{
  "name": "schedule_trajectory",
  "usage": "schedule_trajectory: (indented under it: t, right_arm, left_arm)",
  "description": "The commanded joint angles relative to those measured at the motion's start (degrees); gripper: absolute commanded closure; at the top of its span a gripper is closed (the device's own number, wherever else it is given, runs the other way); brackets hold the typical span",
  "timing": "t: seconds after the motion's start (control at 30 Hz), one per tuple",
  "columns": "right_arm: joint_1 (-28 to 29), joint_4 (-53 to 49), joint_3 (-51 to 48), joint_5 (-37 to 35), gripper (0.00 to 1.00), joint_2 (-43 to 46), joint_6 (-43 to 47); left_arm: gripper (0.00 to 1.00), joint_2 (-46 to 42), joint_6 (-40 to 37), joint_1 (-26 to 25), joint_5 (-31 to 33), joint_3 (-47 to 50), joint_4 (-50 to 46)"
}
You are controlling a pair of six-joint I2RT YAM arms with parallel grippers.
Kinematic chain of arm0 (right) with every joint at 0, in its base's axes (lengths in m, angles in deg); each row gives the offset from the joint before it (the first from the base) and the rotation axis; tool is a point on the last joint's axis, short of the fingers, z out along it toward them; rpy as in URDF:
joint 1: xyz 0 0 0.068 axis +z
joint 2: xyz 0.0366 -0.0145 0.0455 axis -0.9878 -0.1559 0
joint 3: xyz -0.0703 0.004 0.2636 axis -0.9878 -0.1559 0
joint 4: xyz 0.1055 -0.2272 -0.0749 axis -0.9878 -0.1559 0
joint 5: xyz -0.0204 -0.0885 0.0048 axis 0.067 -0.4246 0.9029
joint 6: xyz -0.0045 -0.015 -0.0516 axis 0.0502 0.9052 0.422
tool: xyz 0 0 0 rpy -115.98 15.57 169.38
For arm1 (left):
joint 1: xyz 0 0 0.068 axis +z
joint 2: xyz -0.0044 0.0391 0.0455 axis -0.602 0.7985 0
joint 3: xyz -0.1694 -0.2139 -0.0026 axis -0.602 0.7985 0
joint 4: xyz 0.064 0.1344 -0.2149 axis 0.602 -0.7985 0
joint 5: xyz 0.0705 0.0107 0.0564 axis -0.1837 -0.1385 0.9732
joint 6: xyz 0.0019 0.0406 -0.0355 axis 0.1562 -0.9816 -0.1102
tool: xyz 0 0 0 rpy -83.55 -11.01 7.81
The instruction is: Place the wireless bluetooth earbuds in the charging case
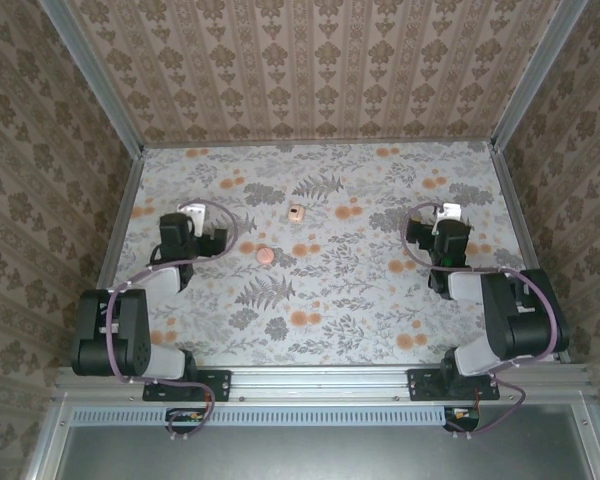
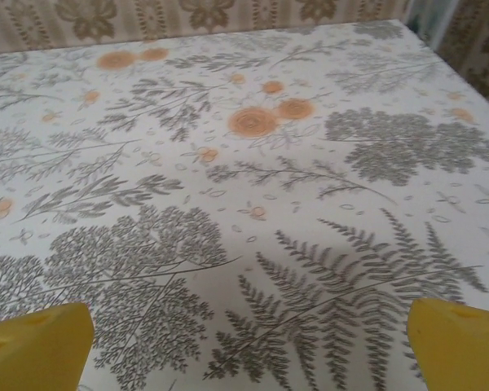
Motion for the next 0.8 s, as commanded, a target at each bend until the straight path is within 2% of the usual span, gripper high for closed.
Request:
schedule_trajectory:
  t: [0.0, 0.07, 0.13, 0.2, 0.23, 0.33, 0.5, 0.6, 0.77]
  right_arm:
    - [0.06, 7.74, -1.71, 3.30, 0.00, -0.83, 0.88]
    - [0.07, 6.27, -1.03, 2.83, 0.00, -0.83, 0.78]
    - [0.15, 6.42, -1.03, 2.84, 0.00, -0.87, 0.81]
    - [0.24, 6.68, -1.07, 2.78, 0.00, -0.98, 1.02]
    - [0.32, 6.19, -0.76, 2.93, 0.00, -0.89, 1.21]
    - [0.50, 5.65, -0.50, 3.59, 0.00, -0.99, 1.63]
    - [0.63, 5.56, -0.55, 3.70, 0.00, -0.98, 1.81]
    - [0.48, 4.30, 0.42, 7.44, 0.00, -1.28, 3.08]
    - [0.15, 4.42, 0.21, 8.02, 0.00, -1.09, 2.97]
  left_arm:
    - [0.00, 2.18, 1.96, 3.10, -3.54, 7.81, 23.48]
    - [0.00, 4.73, 2.18, 3.45, -3.82, 11.01, 31.29]
    - [0.00, 8.87, 1.24, 3.52, -5.03, 9.75, 33.92]
    - [0.00, 7.44, 1.61, 3.45, -5.05, 4.51, 20.95]
    - [0.00, 8.01, 2.63, 3.45, -2.37, 5.40, 24.05]
    - [0.00, 8.09, 2.52, 2.71, -0.03, 4.93, 22.83]
    - [0.00, 7.90, 2.51, 2.57, 0.04, 4.89, 22.37]
    - [0.00, 7.86, 2.42, 2.49, 0.18, 4.89, 22.34]
    - [0.00, 7.87, 2.22, 2.24, 0.66, 4.89, 22.47]
